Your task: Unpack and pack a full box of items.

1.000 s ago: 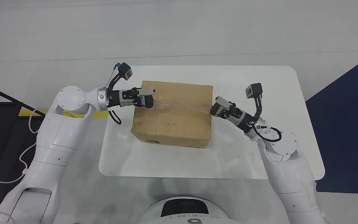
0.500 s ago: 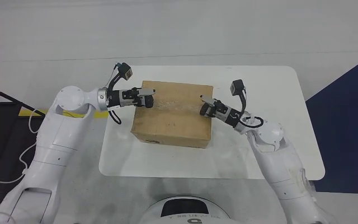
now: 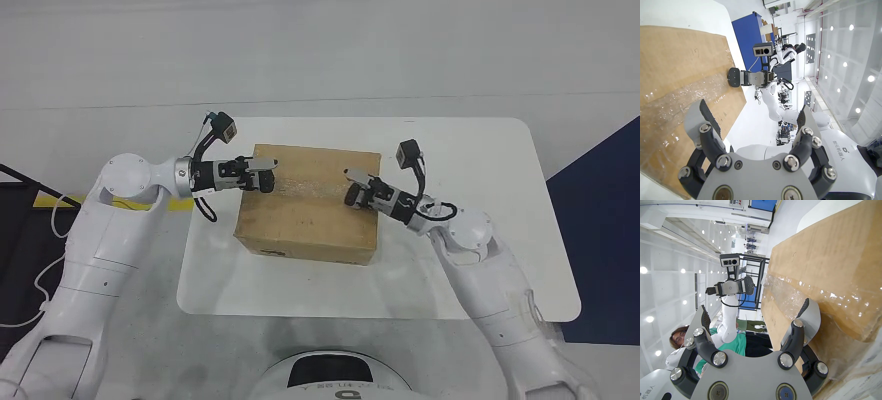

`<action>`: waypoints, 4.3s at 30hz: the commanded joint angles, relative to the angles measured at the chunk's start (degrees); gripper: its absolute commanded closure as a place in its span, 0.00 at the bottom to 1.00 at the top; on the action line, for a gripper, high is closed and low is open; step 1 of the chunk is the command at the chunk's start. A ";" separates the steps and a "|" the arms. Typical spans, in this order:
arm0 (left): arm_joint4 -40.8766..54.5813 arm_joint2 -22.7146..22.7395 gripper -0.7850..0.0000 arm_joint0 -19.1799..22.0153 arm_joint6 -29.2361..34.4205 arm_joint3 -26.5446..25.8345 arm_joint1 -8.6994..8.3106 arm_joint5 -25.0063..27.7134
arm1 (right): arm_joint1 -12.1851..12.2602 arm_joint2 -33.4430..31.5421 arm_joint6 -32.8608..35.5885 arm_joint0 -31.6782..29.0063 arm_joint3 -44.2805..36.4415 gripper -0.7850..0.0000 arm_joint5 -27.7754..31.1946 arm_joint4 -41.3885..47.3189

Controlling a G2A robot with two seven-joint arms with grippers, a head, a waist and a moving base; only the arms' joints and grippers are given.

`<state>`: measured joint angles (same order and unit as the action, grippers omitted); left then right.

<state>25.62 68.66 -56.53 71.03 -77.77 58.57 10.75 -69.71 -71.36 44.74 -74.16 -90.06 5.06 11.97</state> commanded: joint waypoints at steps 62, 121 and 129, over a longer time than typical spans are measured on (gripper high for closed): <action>3.10 -14.40 0.00 8.77 -5.98 10.40 5.39 -2.40 | -0.24 3.93 -3.04 1.80 1.29 0.00 0.07 0.30; 18.48 14.40 0.00 -3.30 -1.23 27.77 -0.91 5.32 | 1.59 -10.67 -20.18 -9.08 -2.56 0.00 22.68 2.40; 19.74 13.41 0.00 -2.04 -0.60 30.22 -0.42 5.43 | 1.47 -12.16 -23.56 -11.10 -0.86 0.00 24.57 4.59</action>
<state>45.35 82.08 -58.58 70.43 -47.57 58.15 16.18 -68.24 -83.51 21.21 -85.24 -90.92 29.62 16.55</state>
